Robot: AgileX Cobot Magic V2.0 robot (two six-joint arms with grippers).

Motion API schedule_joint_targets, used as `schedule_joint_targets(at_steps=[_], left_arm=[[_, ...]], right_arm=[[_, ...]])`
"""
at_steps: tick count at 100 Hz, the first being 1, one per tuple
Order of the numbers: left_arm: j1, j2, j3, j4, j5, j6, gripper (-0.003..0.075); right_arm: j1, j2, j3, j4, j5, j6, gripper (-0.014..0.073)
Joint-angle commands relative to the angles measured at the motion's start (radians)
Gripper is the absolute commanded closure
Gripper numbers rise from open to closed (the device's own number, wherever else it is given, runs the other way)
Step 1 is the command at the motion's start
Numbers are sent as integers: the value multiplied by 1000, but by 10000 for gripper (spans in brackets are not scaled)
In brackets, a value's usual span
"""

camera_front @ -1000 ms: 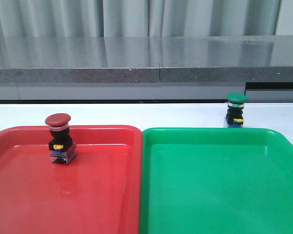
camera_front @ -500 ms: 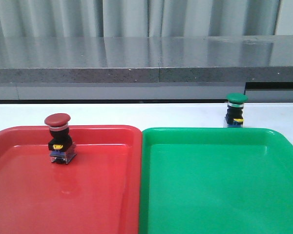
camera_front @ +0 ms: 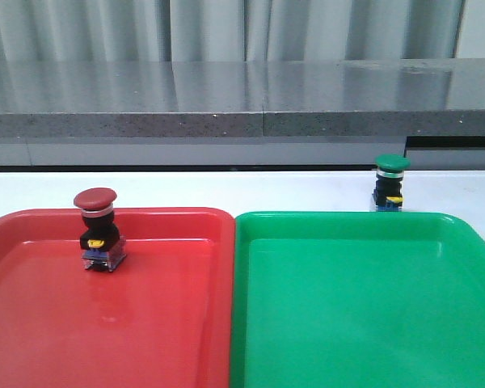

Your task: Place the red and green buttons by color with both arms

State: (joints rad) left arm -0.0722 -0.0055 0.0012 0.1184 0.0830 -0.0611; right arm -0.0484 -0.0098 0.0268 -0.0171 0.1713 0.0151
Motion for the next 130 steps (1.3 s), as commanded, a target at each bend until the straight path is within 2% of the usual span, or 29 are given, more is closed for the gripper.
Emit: schedule_joint_targets(at_steps=[1,27,47,58,72,101,113,130], left_arm=[[4,-30,43,-3,-90,-5,739],[4,-30,43,-3,-90,-5,739],[4,-30,43,-3,-90,-5,739],[4,-30,43,-3,-90,-5,739],[4,-30,43,-3,-90,-5,739],[4,-30,43,-3,-90,-5,739],[4,-30,43,-3,-90,-5,739],[4,-30,43,-3,-90,-5,739]], right_arm=[[-5,-22,-14,-13,-82,-4,661],[-5,-22,-14,-13,-89,-4,661],[-5,-22,-19,-13,-225,-4,661],[-5,-13,-76,-4,-214,1,661],[-4,58,-222,17,-91,5,661],[-4,365,-606,32,352,5,661],[-4,473,-683,38,386,5,661],[-4,561,-694,56,379,5,661]])
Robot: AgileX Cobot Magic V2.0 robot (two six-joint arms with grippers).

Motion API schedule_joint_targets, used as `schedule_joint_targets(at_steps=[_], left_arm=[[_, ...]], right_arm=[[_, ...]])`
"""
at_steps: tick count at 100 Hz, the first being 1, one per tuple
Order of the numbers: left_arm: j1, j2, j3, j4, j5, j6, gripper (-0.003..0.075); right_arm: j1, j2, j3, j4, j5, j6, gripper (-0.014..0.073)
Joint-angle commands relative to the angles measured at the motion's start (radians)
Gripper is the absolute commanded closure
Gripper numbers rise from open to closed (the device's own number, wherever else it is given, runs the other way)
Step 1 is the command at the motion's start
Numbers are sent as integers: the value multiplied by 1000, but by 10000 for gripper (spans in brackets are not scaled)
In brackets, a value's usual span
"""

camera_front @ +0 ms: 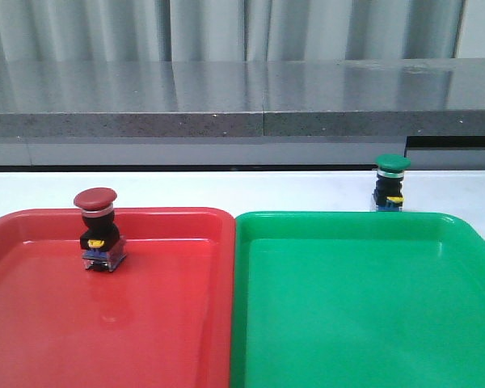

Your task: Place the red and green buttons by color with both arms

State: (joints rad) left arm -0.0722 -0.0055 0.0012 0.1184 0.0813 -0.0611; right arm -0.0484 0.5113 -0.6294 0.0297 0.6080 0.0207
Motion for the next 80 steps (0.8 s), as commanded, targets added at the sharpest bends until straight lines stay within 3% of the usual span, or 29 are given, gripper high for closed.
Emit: schedule_joint_targets(at_steps=[1,17,24,31,46,55,80], left_arm=[[4,-30,43,-3,-89,-5,739],[4,-30,43,-3,-89,-5,740],[4,-30,43,-3,-89,-5,739],[4,-30,43,-3,-89,-5,739],[4,-30,43,-3,-89,-5,739],[4,-30,43,-3,-89,-5,739],[4,-30,43,-3,-89,-5,739]], right_arm=[[-4,42,-38,9,-57,-1,661],[-4,72,-38,9,-50,-1,646],[-4,72,-38,9,-34,-1,578],[-4,72,-38,9,-16,-1,452],[-4,72,-38,9,0,-1,86],[-4,72,-38,14,-16,-1,-43],[-4,135,-72,89,-104,-1,-61]])
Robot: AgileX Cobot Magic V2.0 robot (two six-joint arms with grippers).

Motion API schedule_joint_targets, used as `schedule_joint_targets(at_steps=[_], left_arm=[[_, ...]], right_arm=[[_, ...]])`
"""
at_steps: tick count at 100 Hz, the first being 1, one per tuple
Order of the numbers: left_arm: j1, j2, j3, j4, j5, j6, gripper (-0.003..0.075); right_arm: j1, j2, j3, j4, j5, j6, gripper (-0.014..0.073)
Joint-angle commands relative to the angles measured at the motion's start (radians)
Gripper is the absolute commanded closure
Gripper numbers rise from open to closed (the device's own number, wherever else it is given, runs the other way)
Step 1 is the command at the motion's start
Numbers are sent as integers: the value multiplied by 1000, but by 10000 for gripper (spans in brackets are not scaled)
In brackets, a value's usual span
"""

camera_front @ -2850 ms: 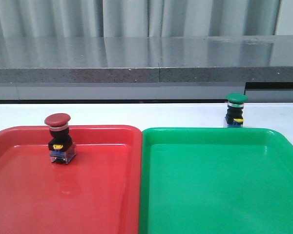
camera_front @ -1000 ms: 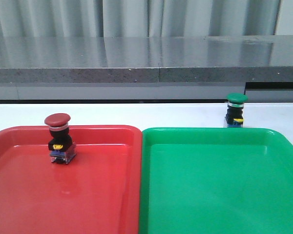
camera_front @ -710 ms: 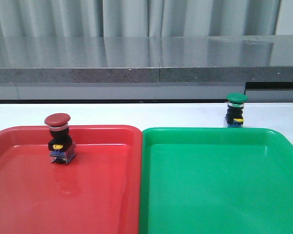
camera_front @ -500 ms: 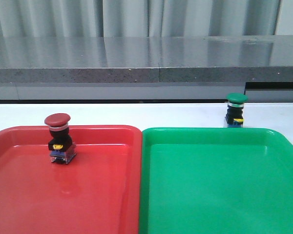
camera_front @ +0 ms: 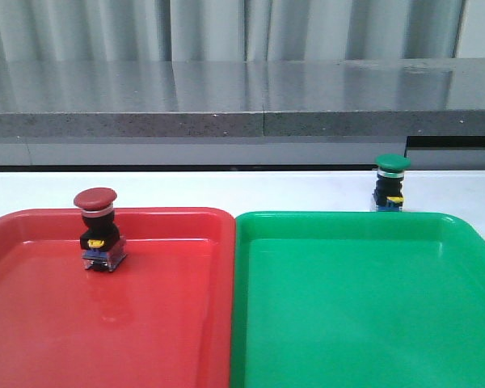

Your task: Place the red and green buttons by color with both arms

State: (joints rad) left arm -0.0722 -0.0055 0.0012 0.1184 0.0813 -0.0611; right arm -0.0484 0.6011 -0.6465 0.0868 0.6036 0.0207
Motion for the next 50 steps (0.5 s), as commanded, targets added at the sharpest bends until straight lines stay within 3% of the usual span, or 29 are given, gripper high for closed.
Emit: schedule_joint_targets(at_steps=[1,50], left_arm=[[4,-30,43,-3,-89,-5,739],[4,-30,43,-3,-89,-5,739]], right_arm=[[-3,50,-62,38,-99,-1,-61],[118,606,-447,66,-118,-2,-61]])
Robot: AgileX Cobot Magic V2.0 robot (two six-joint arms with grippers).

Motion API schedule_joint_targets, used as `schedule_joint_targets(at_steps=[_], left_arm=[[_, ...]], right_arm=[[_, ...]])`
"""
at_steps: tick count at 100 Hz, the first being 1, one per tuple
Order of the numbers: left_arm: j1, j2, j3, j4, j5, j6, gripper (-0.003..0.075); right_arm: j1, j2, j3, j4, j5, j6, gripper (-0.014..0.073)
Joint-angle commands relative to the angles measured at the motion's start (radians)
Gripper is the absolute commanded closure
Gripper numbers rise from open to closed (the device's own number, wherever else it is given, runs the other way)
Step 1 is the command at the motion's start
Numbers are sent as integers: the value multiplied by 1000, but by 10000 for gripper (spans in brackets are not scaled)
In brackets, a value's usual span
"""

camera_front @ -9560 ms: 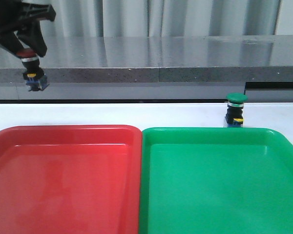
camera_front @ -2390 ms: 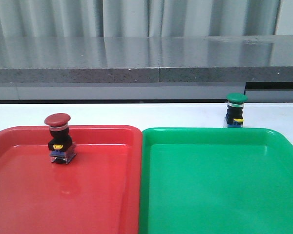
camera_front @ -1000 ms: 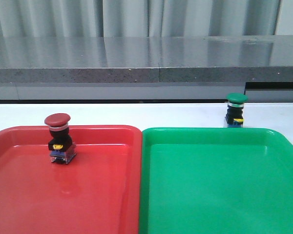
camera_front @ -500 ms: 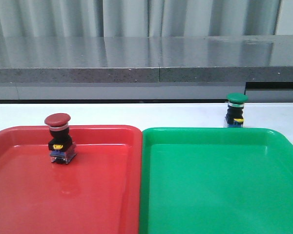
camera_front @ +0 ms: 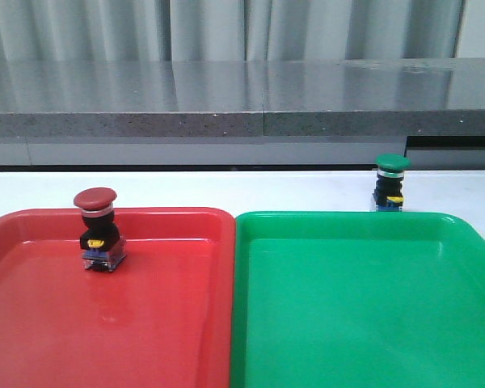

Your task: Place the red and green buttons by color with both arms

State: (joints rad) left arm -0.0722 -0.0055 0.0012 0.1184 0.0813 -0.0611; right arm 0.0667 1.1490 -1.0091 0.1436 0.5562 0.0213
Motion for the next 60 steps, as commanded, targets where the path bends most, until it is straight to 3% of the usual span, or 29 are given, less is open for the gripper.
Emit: schedule_joint_targets(at_steps=[1,28,60], left_arm=[[4,-30,43,-3,-89,-5,739],[4,-30,43,-3,-89,-5,739],[4,-30,43,-3,-89,-5,739]], right_arm=[[3,74,-89,8,-72,-3,-61],[3,346,-260,7,-68,-40,-61],[21,538,-329,8,-55,-43,-61]])
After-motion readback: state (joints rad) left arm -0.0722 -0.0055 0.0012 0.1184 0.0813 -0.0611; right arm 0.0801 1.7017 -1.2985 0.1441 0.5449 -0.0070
